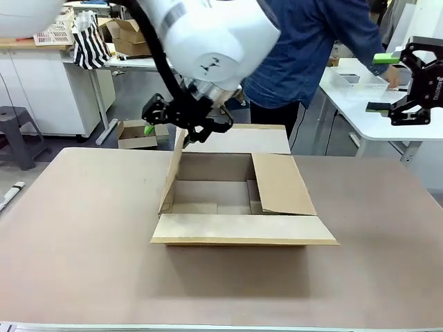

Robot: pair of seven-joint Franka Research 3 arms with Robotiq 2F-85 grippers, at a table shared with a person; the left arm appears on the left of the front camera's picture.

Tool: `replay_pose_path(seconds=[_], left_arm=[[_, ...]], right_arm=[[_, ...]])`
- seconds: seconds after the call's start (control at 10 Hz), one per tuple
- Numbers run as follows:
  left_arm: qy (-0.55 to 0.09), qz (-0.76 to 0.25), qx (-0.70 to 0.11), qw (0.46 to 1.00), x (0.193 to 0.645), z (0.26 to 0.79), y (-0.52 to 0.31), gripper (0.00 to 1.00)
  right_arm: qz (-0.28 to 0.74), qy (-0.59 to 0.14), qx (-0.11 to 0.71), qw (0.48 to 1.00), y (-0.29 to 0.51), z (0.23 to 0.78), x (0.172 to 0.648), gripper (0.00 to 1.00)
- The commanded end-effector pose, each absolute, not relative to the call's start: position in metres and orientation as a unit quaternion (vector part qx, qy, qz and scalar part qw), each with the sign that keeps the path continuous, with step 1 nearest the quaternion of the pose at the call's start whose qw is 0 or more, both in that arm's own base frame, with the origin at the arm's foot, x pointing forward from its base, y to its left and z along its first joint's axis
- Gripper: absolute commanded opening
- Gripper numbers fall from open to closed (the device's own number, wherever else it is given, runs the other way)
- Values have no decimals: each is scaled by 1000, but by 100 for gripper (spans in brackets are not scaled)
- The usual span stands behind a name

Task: Pack the gift set into the box.
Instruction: Place both hands on the side flaps of the Package Box and spread them outward.

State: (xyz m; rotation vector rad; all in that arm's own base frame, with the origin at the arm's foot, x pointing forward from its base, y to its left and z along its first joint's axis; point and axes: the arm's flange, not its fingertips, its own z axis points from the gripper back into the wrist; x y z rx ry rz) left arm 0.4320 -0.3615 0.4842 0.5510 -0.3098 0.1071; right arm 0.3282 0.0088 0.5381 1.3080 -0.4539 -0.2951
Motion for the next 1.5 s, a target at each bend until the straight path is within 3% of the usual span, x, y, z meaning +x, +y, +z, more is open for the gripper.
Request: replay_pose_path(seconds=[0.0, 0.8, 1.4], left_arm=[[-135, 36, 213, 967, 419, 489, -330, 100], [-93, 62, 0, 994, 407, 502, -205, 100], [-45, 5, -199, 979, 420, 455, -149, 100]], right_arm=[[-126, -218, 605, 755, 10, 538, 332, 100], [-126, -218, 605, 755, 10, 538, 332, 100], [-126, -218, 605, 755, 10, 538, 332, 100]])
